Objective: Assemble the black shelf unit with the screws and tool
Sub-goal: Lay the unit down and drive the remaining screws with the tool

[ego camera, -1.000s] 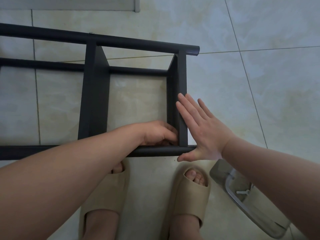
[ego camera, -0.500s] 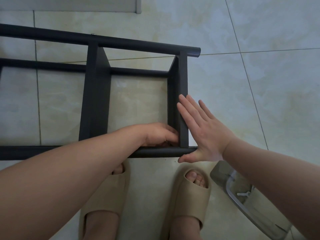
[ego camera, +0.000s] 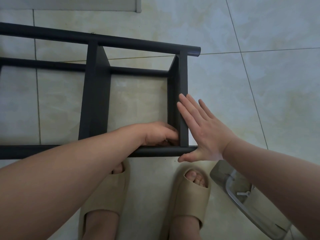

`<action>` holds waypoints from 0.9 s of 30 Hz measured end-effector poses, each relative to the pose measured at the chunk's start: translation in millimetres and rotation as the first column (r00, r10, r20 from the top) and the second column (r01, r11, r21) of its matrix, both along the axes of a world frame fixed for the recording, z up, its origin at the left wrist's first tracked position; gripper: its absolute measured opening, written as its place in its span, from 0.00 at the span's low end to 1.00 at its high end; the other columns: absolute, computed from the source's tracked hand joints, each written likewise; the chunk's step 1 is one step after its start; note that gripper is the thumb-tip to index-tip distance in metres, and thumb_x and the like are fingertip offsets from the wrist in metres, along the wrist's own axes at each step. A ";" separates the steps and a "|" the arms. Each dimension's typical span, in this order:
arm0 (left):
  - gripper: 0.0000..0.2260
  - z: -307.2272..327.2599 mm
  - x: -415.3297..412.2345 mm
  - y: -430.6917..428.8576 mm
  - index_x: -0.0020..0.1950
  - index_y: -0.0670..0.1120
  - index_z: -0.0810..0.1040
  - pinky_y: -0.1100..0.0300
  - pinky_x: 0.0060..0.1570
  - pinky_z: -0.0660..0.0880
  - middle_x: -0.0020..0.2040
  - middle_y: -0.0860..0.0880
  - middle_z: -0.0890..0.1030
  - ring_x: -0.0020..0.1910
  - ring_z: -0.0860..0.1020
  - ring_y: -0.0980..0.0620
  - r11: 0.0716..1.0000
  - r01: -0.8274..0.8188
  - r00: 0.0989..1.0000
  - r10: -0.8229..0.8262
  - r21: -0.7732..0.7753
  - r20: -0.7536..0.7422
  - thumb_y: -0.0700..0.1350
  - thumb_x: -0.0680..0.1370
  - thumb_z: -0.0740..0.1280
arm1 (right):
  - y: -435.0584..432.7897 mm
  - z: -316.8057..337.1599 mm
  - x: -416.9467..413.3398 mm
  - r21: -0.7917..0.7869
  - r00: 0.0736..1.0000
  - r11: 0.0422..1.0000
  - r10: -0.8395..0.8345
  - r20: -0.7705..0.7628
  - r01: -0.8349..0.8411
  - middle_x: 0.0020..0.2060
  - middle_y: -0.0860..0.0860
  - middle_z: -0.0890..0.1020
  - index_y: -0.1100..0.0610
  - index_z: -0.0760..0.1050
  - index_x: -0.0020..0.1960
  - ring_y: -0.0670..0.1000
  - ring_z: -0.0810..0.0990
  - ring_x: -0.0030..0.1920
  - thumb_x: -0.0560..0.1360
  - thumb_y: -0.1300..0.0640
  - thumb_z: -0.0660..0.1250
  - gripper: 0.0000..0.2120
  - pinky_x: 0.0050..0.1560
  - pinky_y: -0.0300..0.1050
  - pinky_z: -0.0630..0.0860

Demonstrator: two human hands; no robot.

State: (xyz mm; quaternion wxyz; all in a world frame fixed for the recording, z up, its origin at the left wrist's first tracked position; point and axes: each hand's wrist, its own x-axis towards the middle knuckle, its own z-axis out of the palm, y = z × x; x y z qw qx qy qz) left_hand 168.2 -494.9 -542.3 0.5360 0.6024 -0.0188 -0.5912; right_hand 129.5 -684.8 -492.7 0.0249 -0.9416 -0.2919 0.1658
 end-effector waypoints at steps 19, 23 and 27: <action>0.07 -1.0 0.8 0.8 0.43 0.40 0.78 0.65 0.32 0.73 0.31 0.47 0.79 0.29 0.77 0.54 0.996 -0.068 0.994 0.063 -0.056 -0.093 0.30 0.77 0.65 | -0.3 -1.2 -0.5 0.008 1.000 1.000 -0.001 0.004 0.001 0.82 0.57 0.39 0.62 0.38 0.82 0.58 0.38 0.81 0.67 0.18 0.56 0.64 0.79 0.65 0.49; 0.05 1.2 0.8 0.9 0.50 0.38 0.81 0.61 0.42 0.77 0.40 0.45 0.83 0.37 0.81 0.52 0.999 -0.024 0.997 0.022 -0.023 -0.068 0.35 0.78 0.66 | 0.0 -0.7 -0.2 0.010 1.000 1.000 -0.001 0.002 0.001 0.82 0.58 0.40 0.62 0.39 0.82 0.59 0.39 0.81 0.67 0.18 0.56 0.64 0.79 0.65 0.49; 0.04 3.2 -0.2 1.2 0.42 0.44 0.83 0.56 0.39 0.69 0.37 0.44 0.79 0.35 0.74 0.48 0.998 0.031 0.999 -0.032 0.047 0.030 0.38 0.76 0.69 | -0.4 -1.5 -0.4 0.022 1.000 1.000 -0.002 0.010 0.002 0.82 0.58 0.40 0.62 0.40 0.82 0.59 0.39 0.82 0.67 0.18 0.56 0.64 0.79 0.65 0.49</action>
